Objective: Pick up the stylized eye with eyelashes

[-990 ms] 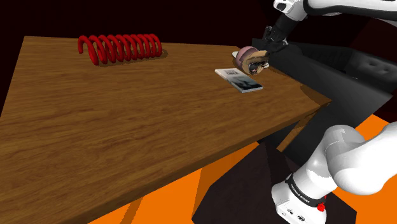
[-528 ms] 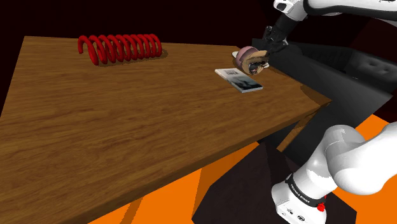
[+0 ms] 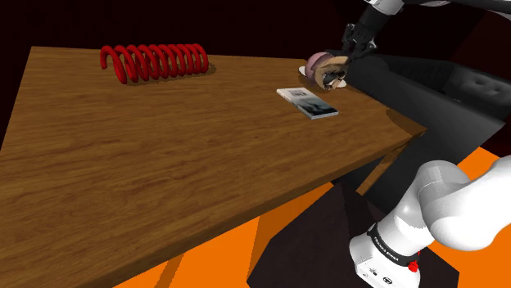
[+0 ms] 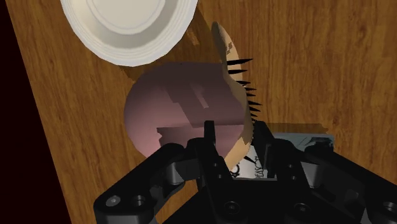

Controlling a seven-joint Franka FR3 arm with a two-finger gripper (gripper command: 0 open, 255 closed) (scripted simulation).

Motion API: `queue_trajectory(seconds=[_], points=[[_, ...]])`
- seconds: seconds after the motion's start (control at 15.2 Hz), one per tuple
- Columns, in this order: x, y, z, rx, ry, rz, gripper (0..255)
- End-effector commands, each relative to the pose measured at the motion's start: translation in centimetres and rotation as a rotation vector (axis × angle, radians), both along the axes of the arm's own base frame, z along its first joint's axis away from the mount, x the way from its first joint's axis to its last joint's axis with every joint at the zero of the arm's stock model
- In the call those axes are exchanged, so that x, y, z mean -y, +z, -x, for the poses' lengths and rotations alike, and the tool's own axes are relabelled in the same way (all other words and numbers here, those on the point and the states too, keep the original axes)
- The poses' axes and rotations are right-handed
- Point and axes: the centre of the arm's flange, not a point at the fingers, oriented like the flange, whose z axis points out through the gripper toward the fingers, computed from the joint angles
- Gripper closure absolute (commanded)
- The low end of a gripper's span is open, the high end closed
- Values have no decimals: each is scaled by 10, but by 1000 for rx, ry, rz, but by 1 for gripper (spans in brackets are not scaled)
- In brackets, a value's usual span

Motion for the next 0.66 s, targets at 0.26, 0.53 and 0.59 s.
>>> queue_trajectory(seconds=[0.26,0.53,0.59], points=[[0,32,0,2,0,0,255],[0,49,0,2,0,0,255],[0,49,0,2,0,0,255]])
